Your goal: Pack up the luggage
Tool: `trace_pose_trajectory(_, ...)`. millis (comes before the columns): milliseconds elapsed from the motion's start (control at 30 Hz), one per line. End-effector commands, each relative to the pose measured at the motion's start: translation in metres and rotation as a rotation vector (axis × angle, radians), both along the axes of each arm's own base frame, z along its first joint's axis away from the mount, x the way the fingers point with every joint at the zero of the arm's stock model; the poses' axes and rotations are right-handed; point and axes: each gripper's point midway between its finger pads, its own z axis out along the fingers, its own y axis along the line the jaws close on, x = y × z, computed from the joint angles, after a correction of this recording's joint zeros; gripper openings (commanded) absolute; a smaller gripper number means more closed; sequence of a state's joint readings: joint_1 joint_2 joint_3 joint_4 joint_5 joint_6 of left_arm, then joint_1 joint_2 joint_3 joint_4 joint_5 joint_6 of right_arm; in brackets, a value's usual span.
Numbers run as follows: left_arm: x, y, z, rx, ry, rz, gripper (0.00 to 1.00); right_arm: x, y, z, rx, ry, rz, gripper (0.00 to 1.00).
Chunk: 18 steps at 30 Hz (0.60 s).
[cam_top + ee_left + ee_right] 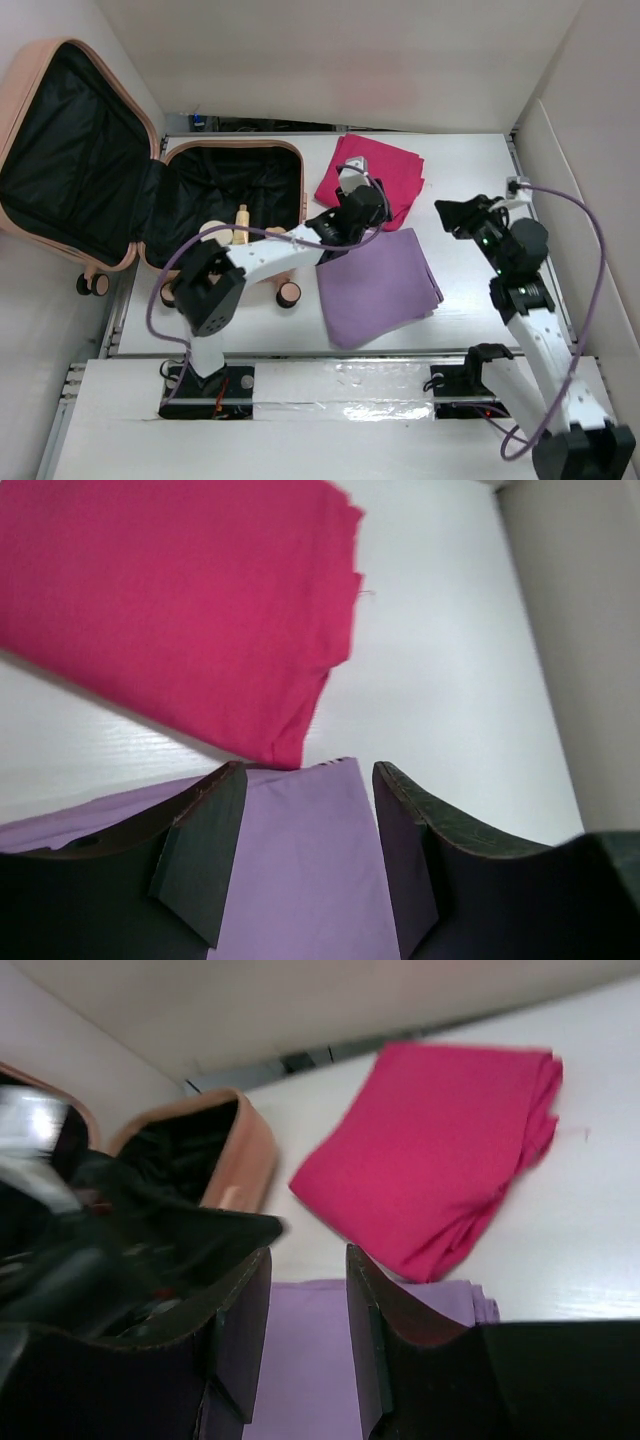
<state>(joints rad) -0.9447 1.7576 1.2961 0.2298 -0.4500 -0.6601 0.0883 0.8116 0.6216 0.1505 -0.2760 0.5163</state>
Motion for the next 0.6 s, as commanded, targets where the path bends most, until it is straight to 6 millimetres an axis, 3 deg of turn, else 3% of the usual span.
trace_pose_trajectory(0, 0.025, 0.015, -0.018, -0.044, 0.129, 0.176, 0.50, -0.025, -0.011, 0.024, -0.048, -0.079, -0.043, 0.42)
trace_pose_trajectory(67, 0.033, 0.016, -0.027, -0.052, 0.156, 0.211, 0.51, -0.043, -0.014, 0.035, -0.073, -0.104, -0.051, 0.40)
trace_pose_trajectory(133, 0.044, 0.024, -0.049, -0.031, 0.221, 0.270, 0.53, -0.050, -0.013, 0.037, -0.073, -0.123, -0.052, 0.40)
trace_pose_trajectory(200, 0.058, 0.032, -0.066, -0.013, 0.270, 0.337, 0.66, -0.052, -0.007, 0.036, -0.069, -0.144, -0.044, 0.46)
trace_pose_trajectory(300, 0.060, 0.036, -0.090, 0.021, 0.331, 0.382, 0.70, -0.055, 0.007, 0.032, -0.076, -0.134, 0.018, 0.54)
trace_pose_trajectory(367, 0.065, 0.037, -0.098, 0.020, 0.348, 0.399, 0.76, -0.056, 0.008, 0.031, -0.086, -0.132, 0.024, 0.56)
trace_pose_trajectory(567, 0.085, 0.055, -0.122, 0.053, 0.406, 0.503, 0.77, -0.065, 0.013, 0.037, -0.086, -0.165, 0.030, 0.57)
